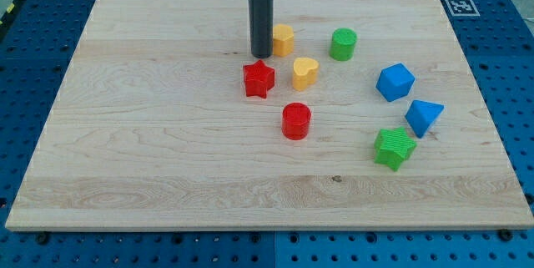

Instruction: Slide the yellow heart slightly upwards

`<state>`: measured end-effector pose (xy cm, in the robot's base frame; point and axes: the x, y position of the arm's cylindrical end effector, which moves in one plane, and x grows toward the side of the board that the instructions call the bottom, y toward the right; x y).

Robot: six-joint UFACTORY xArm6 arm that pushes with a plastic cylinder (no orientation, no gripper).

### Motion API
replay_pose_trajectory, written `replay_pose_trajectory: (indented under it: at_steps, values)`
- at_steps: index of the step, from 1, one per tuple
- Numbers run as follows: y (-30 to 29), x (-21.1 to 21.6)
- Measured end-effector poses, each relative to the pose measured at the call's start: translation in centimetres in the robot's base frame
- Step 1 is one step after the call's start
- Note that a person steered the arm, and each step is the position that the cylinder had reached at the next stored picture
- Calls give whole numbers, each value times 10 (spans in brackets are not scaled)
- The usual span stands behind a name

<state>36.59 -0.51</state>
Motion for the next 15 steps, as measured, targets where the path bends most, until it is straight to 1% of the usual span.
replay_pose_trajectory:
  at_steps: [3,9,11,12,13,15]
  values:
    - [39,21]
    - [46,64]
    - [46,85]
    - [52,91]
    - [70,93]
    - [73,112]
